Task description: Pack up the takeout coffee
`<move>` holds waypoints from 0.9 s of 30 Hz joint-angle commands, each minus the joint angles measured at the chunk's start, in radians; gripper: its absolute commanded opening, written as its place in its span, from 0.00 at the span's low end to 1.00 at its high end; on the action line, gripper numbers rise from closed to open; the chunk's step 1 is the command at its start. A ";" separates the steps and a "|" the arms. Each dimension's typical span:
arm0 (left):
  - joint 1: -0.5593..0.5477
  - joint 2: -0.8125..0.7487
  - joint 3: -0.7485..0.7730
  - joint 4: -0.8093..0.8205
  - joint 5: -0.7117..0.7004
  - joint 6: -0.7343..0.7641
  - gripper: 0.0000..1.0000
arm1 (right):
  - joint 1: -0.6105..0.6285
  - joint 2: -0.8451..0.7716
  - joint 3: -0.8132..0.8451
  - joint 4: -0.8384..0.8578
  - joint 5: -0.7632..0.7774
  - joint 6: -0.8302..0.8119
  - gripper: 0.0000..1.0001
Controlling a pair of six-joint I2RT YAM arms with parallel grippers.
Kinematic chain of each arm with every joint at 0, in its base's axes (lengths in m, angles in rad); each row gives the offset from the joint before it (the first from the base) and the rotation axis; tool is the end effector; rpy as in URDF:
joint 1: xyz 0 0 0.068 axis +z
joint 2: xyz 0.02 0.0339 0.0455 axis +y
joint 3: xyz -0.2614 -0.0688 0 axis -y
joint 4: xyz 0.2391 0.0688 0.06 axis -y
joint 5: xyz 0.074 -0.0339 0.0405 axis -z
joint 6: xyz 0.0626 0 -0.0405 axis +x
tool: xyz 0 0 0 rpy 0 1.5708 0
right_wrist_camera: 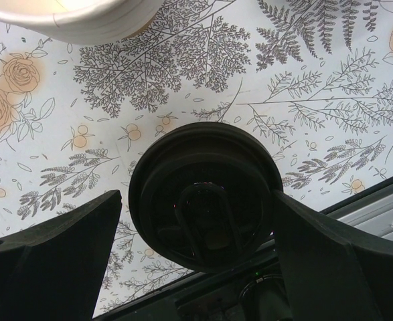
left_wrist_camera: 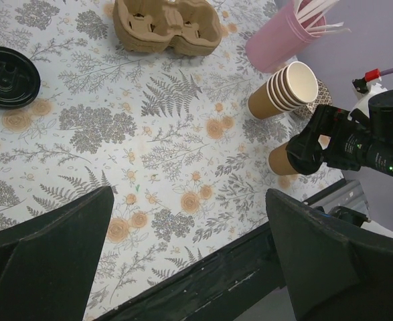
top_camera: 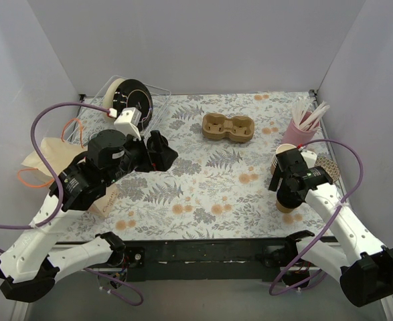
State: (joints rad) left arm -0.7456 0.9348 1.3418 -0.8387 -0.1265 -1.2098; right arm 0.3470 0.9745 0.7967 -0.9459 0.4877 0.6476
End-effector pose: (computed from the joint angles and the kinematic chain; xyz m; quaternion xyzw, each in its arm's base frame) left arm 0.1407 -0.1191 0.4166 -0.2265 0.8101 -0.4165 0.3449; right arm 0.1746 0.0319 0.2300 0.1946 0.9276 -0.1043 0.3014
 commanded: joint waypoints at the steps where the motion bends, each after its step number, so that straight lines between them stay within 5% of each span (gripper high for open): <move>1: 0.002 -0.019 0.023 -0.017 -0.047 0.000 0.98 | -0.003 -0.025 0.047 -0.022 0.028 0.006 0.99; 27: 0.002 -0.007 0.042 -0.033 -0.030 0.039 0.98 | -0.013 -0.083 -0.060 0.078 0.094 0.007 0.93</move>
State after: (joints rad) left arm -0.7456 0.9344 1.3422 -0.8612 -0.1493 -1.1847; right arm 0.3462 0.8932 0.7540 -0.9043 0.5465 0.6495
